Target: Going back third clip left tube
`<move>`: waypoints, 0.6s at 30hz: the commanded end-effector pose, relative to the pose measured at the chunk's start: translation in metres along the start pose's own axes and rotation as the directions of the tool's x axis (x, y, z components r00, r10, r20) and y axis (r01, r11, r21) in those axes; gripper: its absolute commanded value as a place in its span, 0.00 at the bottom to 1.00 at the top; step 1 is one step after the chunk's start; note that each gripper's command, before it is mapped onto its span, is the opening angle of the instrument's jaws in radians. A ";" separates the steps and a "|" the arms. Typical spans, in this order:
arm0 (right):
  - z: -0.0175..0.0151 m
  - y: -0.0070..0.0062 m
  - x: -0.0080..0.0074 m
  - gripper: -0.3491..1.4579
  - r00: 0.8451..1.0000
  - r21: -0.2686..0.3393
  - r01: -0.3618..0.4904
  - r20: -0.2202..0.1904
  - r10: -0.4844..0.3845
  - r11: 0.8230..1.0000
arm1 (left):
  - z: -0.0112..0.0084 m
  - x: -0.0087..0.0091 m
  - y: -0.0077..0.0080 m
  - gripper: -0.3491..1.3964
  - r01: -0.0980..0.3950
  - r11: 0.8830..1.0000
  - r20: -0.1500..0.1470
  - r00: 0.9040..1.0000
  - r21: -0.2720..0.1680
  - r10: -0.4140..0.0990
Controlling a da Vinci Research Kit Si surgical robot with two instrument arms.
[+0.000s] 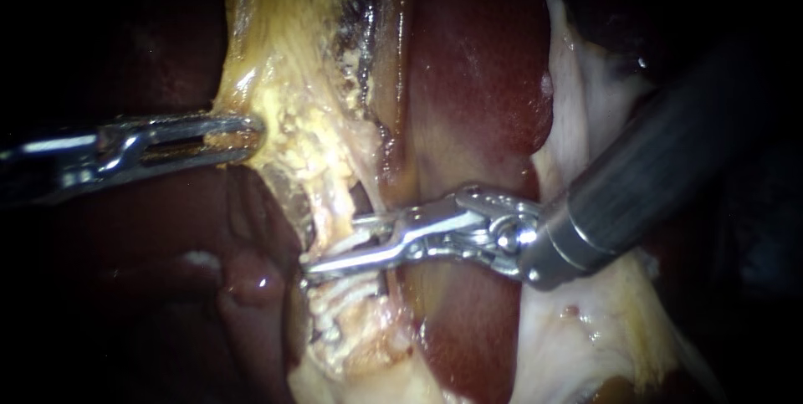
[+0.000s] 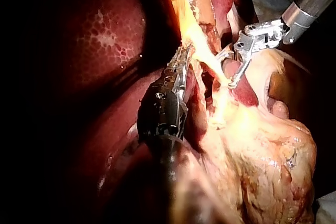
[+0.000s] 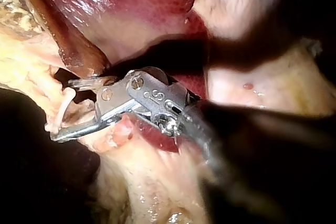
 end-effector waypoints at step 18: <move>-0.0114 -0.0021 0.0064 0.52 0.979 -0.063 0.204 -0.003 -0.204 0.977 | -0.0001 0.0000 0.0000 0.00 0.000 1.000 0.000 1.000 0.000 0.000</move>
